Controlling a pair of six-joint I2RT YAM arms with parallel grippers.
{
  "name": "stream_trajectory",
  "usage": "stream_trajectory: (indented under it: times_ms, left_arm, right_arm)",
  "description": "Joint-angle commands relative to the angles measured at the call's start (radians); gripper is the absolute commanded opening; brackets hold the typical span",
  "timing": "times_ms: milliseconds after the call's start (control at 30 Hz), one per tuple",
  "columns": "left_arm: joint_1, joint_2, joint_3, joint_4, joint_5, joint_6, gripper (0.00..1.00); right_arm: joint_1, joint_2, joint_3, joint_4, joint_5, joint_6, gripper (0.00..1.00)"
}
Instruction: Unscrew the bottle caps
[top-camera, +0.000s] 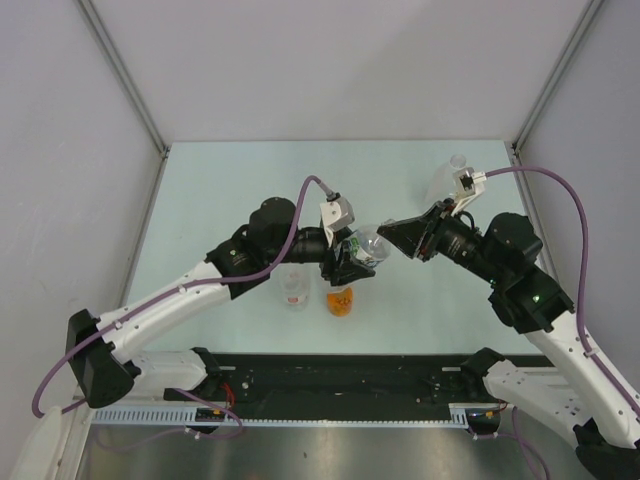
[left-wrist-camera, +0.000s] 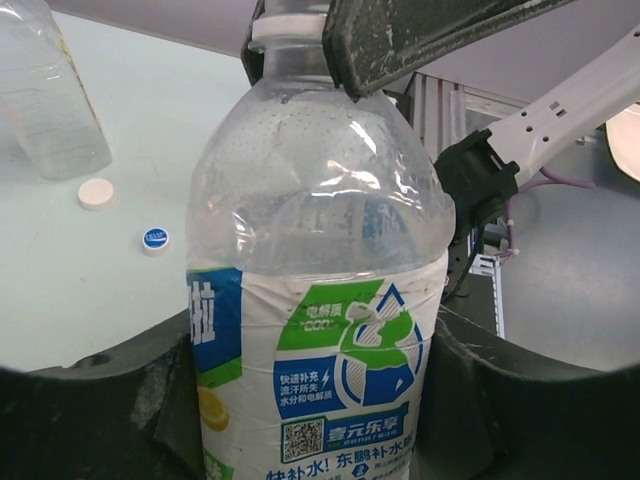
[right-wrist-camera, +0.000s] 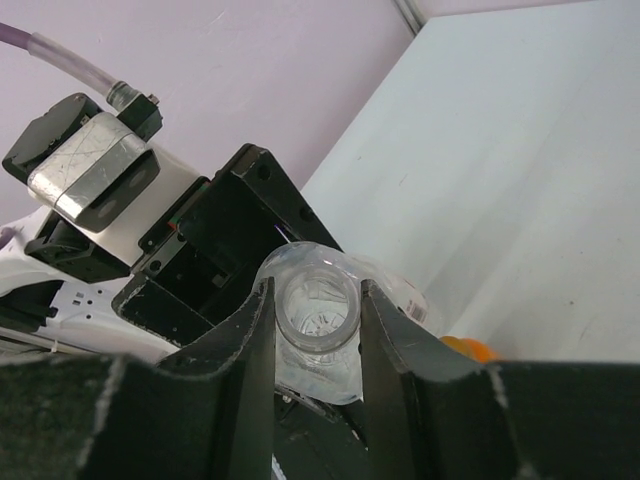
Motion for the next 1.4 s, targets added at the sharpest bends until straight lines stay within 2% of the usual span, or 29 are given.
stream_trajectory:
  times_ms: [0, 67, 300, 400, 433, 567, 733, 833, 1033, 1367]
  left_arm:
    - [-0.008, -0.042, 0.049, 0.014, -0.087, 0.022, 0.71]
    - [-0.008, -0.078, 0.045, 0.007, -0.133, 0.023, 1.00]
    - [-0.008, -0.220, 0.022, -0.031, -0.393, 0.057, 1.00]
    - [-0.007, -0.295, 0.008, -0.052, -0.557, 0.065, 1.00]
    - [-0.007, -0.312, 0.003, -0.063, -0.657, 0.063, 1.00]
    - [-0.007, -0.377, -0.017, -0.104, -0.804, 0.051, 1.00]
    - [-0.007, -0.400, -0.029, -0.158, -0.813, 0.052, 1.00]
    - [-0.007, -0.420, -0.060, -0.152, -0.821, 0.048, 1.00]
    - [-0.007, -0.457, -0.119, -0.138, -0.819, 0.039, 1.00]
    - [-0.007, -0.472, -0.178, -0.147, -0.816, 0.026, 1.00]
  right_arm:
    - [0.005, 0.008, 0.059, 0.008, 0.039, -0.031, 0.00]
    - [0.005, 0.016, 0.093, -0.010, 0.064, -0.045, 0.00]
    - [0.005, 0.082, 0.243, -0.130, 0.217, -0.127, 0.00]
    - [0.005, 0.129, 0.292, -0.159, 0.343, -0.165, 0.00]
    - [0.005, 0.143, 0.315, -0.164, 0.413, -0.171, 0.00]
    - [0.006, 0.258, 0.381, -0.178, 0.599, -0.243, 0.00]
    - [0.006, 0.449, 0.430, -0.156, 0.803, -0.291, 0.00]
    - [-0.003, 0.543, 0.431, -0.106, 0.840, -0.306, 0.00]
    - [-0.085, 0.674, 0.432, -0.024, 0.802, -0.288, 0.00]
    - [-0.153, 0.884, 0.449, 0.049, 0.789, -0.302, 0.00]
